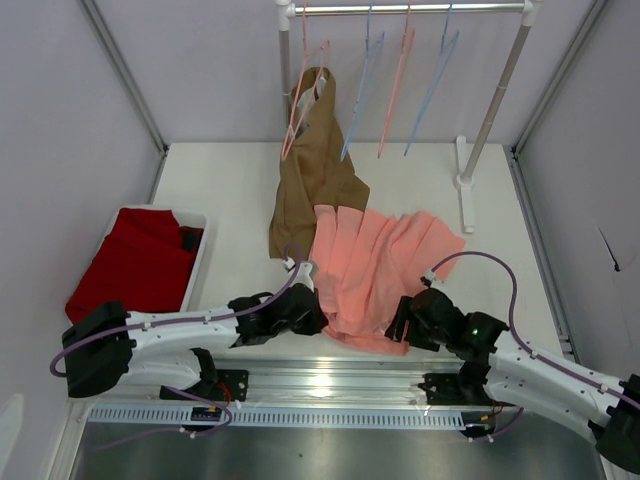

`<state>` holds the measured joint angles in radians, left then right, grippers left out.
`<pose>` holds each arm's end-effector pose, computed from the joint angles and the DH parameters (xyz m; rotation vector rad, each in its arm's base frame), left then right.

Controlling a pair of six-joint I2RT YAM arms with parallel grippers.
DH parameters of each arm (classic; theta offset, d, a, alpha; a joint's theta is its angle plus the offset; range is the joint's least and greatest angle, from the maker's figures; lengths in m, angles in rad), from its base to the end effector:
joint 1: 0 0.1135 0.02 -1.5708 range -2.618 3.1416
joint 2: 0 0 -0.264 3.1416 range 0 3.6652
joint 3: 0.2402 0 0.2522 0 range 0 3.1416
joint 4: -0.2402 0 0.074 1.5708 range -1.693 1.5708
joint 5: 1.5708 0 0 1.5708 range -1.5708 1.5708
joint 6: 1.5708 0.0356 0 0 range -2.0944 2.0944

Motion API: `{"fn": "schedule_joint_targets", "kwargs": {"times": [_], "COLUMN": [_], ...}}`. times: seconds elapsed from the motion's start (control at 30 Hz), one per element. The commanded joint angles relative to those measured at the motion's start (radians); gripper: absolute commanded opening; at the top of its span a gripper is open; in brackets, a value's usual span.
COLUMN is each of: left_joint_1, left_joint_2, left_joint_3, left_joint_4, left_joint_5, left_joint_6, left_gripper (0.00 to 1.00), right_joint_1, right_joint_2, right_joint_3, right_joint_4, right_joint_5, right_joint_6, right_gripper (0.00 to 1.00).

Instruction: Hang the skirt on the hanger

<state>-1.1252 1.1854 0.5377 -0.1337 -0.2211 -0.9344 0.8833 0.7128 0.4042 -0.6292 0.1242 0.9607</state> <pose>0.1060 -0.2037 0.1816 0.1209 2.4545 -0.7362 0.0901 0.1027 0.1808 0.1537 2.5991 0.5815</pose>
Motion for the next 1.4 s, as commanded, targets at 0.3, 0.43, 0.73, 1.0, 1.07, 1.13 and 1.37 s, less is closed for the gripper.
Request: {"fn": "schedule_joint_targets", "kwargs": {"times": [0.3,0.43,0.73,1.0,1.07,1.13,1.37], "left_joint_1": [-0.013,-0.012,0.148,0.416,0.488,0.524,0.629], "left_joint_2": [-0.027,-0.055,-0.132,-0.26,-0.262,-0.253,-0.149], "left_joint_3": [0.001,0.011,0.27,0.323,0.265,0.213,0.074], "left_joint_4": [0.016,0.006,-0.062,0.283,0.575,0.789,1.541], "left_joint_5": [-0.017,-0.008,0.581,1.008,1.072,1.083,0.981], "left_joint_6": [-0.011,0.005,0.275,0.011,-0.192,-0.327,-0.748], "left_gripper": [0.0,0.0,0.0,0.0,0.0,0.0,0.0], "right_joint_1": [0.059,0.059,-0.095,-0.403,-0.529,-0.669,-0.987], "right_joint_2": [0.004,0.016,0.043,0.184,0.201,0.205,0.229], "right_joint_3": [-0.085,-0.081,0.428,0.824,0.829,0.796,0.435], "right_joint_4": [0.031,0.065,0.063,0.043,0.129,0.291,1.205], "right_joint_5": [0.127,0.15,-0.012,-0.472,-0.674,-0.905,-1.258], "right_joint_6": [0.165,0.144,-0.339,-0.507,-0.464,-0.338,0.375], "right_gripper": [0.64,0.37,0.0,0.0,0.0,0.0,0.0]}}
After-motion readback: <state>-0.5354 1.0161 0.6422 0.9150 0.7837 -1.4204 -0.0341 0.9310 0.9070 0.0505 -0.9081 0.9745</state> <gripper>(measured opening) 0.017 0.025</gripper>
